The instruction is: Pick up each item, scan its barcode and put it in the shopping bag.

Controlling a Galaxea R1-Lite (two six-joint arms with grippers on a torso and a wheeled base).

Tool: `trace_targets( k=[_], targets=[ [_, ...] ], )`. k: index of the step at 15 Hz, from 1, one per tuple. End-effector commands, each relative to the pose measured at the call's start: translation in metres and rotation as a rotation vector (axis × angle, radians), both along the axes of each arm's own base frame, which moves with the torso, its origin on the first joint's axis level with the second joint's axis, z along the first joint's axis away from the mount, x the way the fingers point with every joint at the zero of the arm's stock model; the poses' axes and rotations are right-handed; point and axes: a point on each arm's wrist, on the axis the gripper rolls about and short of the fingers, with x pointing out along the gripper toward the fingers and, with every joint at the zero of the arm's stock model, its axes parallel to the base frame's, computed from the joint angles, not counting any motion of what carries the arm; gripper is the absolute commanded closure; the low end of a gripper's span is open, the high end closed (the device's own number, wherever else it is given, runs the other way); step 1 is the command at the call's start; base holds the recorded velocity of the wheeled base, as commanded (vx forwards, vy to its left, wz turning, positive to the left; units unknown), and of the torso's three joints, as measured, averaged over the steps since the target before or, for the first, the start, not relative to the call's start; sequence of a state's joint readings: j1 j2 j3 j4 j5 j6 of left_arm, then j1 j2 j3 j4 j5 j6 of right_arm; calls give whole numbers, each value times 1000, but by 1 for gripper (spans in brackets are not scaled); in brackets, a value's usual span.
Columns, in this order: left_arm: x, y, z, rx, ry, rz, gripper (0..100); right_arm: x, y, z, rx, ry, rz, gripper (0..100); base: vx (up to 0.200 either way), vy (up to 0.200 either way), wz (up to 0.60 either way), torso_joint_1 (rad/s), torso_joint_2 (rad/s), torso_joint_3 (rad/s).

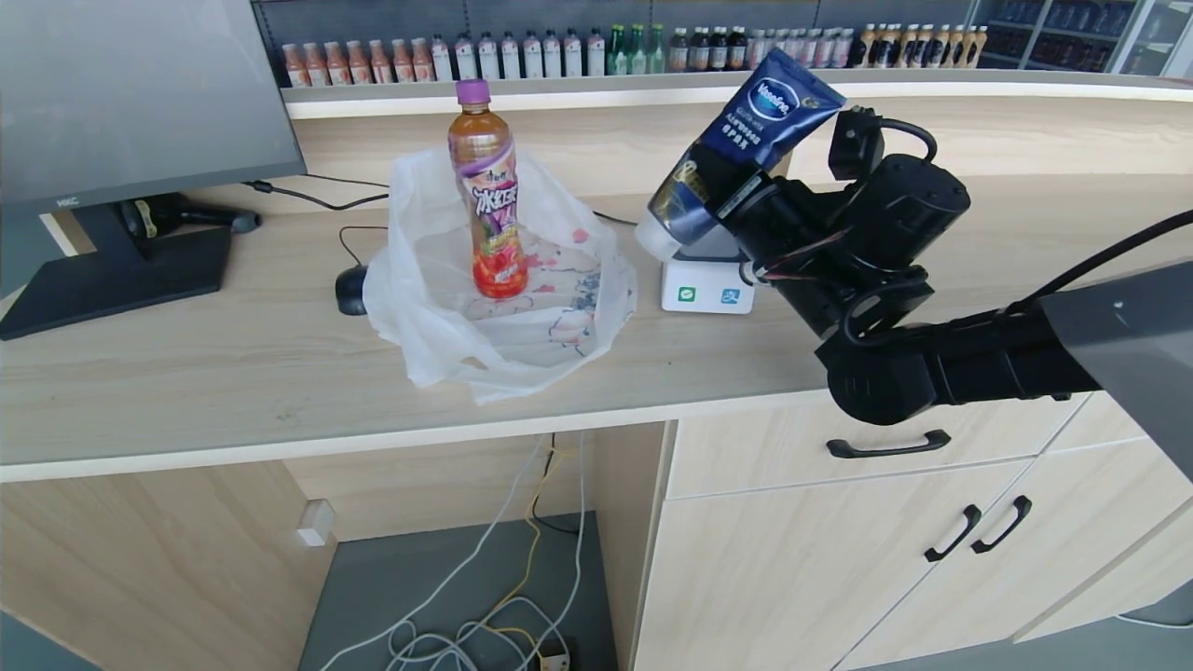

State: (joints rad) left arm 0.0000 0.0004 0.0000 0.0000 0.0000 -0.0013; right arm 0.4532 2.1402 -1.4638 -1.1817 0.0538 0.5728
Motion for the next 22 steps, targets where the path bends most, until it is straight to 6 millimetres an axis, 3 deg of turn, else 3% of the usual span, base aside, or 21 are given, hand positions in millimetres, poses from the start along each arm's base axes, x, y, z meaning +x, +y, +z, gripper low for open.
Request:
trace_targets(
  k=[1, 5, 14, 22],
  targets=[
    [0, 0, 0, 0, 0, 0, 100, 4, -2, -4, 22, 21, -10, 100, 0, 0, 0, 0, 0, 0],
    [0, 0, 0, 0, 0, 0, 100, 7, -5, 2, 147, 55, -12, 100, 0, 0, 0, 0, 0, 0],
    [0, 0, 0, 0, 0, 0, 100, 21, -12, -15, 206, 121, -23, 100, 0, 0, 0, 0, 0, 0],
    [0, 0, 0, 0, 0, 0, 100, 26, -12, -14, 237, 163, -34, 100, 0, 0, 0, 0, 0, 0]
  ],
)
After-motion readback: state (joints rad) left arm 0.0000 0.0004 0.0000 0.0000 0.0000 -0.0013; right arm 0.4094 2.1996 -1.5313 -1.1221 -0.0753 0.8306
